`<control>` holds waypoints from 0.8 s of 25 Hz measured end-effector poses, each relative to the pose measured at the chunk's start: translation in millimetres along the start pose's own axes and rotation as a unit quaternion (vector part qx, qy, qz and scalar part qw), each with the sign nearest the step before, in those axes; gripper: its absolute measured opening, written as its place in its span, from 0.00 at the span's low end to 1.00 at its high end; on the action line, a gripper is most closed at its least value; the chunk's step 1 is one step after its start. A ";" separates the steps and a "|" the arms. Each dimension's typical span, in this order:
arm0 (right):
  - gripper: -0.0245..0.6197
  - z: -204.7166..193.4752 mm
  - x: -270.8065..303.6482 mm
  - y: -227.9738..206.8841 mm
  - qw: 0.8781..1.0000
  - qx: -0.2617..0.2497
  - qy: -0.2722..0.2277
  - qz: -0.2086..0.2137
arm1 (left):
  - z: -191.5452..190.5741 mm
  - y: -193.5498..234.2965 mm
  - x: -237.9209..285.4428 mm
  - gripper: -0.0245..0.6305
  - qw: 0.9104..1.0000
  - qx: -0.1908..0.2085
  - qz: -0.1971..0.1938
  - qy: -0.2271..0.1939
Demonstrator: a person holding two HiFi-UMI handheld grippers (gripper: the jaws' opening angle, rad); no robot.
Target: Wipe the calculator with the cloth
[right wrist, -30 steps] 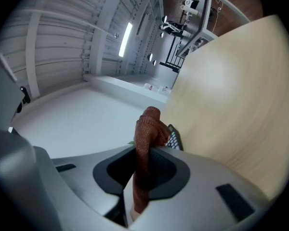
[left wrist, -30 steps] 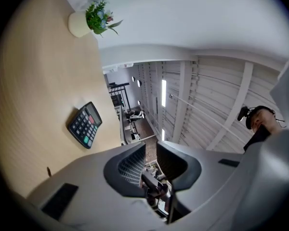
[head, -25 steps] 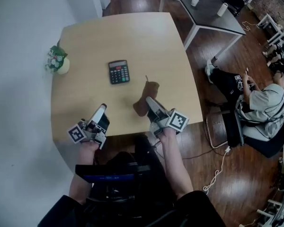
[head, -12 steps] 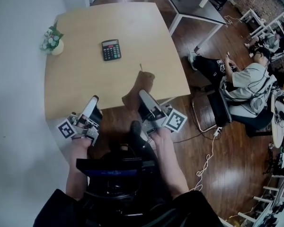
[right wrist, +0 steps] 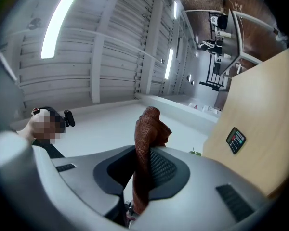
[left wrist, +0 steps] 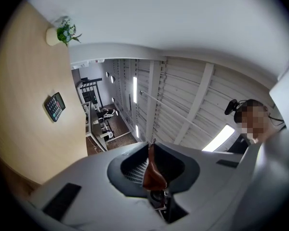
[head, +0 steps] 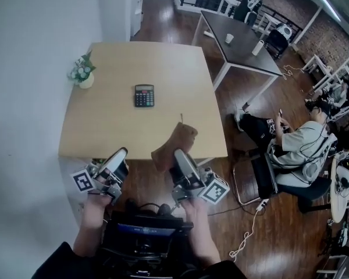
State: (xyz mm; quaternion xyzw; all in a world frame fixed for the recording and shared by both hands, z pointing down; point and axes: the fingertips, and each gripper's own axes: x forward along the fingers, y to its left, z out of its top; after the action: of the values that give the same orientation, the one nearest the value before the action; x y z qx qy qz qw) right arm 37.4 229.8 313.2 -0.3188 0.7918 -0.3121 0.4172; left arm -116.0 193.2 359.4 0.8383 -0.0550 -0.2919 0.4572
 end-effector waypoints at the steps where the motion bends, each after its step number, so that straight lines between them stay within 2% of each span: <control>1: 0.13 2.3 -6.6 0.4 1.000 0.002 0.000 0.001 | -6.0 -4.7 5.8 0.09 1.000 0.003 -0.002 0.002; 4: 0.13 8.5 -22.1 -2.8 1.000 0.013 0.000 -0.002 | -21.3 -17.0 19.4 0.08 1.000 0.004 -0.002 0.003; 8: 0.13 18.2 -32.2 7.8 1.000 0.015 0.001 0.017 | -38.0 -29.0 29.4 0.07 1.000 0.013 0.012 0.005; 13: 0.13 19.4 -31.6 10.2 0.999 0.031 0.004 0.041 | -42.6 -37.1 31.4 0.06 0.999 0.026 0.019 0.002; 20: 0.13 15.5 -36.7 17.7 0.998 0.036 0.015 0.055 | -48.3 -55.0 33.2 0.05 0.999 0.039 0.007 -0.013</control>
State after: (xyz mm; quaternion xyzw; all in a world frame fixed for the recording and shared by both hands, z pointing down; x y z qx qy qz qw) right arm 62.9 265.0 309.5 -0.2553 0.8027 -0.3217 0.4324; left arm -72.2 248.4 320.8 0.8509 -0.0786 -0.2974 0.4259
